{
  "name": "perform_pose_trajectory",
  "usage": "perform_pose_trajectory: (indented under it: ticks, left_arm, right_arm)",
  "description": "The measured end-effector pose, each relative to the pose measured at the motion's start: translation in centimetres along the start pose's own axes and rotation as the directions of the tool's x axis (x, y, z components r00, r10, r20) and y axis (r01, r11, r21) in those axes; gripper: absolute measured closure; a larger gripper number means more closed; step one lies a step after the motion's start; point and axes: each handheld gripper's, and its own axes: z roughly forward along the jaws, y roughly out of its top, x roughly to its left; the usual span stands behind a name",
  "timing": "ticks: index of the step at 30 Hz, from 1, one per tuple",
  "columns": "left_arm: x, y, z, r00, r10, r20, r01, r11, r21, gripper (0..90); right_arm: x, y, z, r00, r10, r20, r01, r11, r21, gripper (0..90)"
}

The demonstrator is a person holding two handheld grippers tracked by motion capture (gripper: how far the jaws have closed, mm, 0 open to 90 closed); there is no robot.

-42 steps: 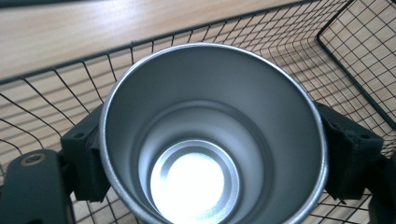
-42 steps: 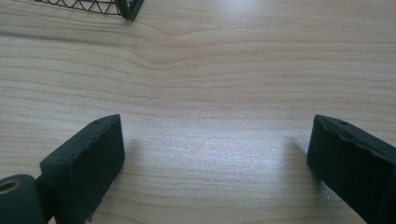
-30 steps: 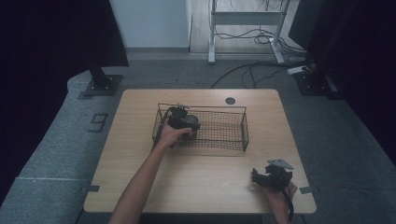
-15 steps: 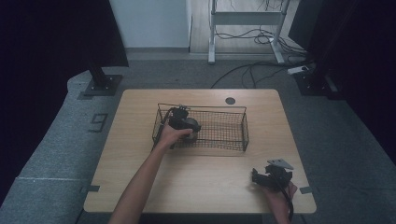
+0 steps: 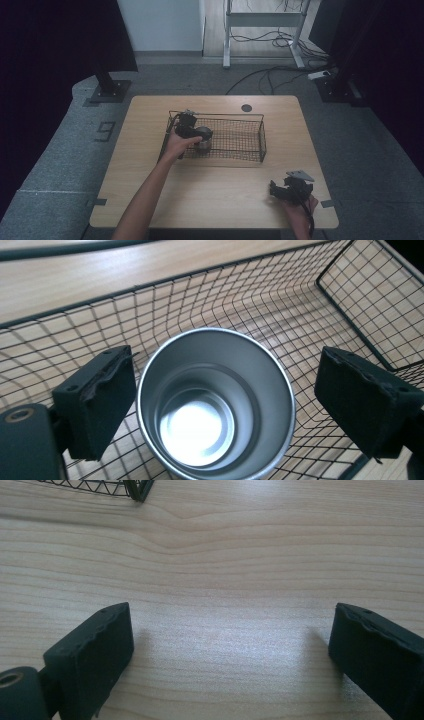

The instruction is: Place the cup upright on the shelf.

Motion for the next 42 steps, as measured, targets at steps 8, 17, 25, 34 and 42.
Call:
perform_pose_trajectory:
  ticks: [8,17,25,34,42]
  left_arm:
    - [0.2,-0.6,-2.7,0.9997,0.022,0.006,-0.022,0.9973,-0.07,10.4]
    - [-0.8,-2.8,-5.3,0.9964,0.085,0.005,-0.083,0.9895,-0.118,11.8]
    - [-0.8,-5.3,-6.3,0.9946,0.103,0.014,-0.1,0.9881,-0.117,12.1]
    - [-1.3,-8.8,-7.4,0.9929,0.118,0.016,-0.115,0.987,-0.112,12.7]
    - [-1.6,-11.7,-8.4,0.9924,0.121,0.021,-0.119,0.9879,-0.1,12.7]
  right_arm:
    - [0.0,0.0,0.0,1.0,-0.002,0.0,0.002,1.0,-0.001,4.0]
    - [0.0,0.0,0.0,1.0,-0.001,0.001,0.001,1.0,0.0,4.1]
    - [0.0,0.0,0.0,1.0,0.001,0.002,-0.001,1.0,-0.001,4.1]
    - [0.0,0.0,0.0,1.0,0.002,0.0,-0.002,1.0,0.001,4.1]
    - [0.0,0.0,0.0,1.0,0.0,0.0,0.0,1.0,0.0,4.2]
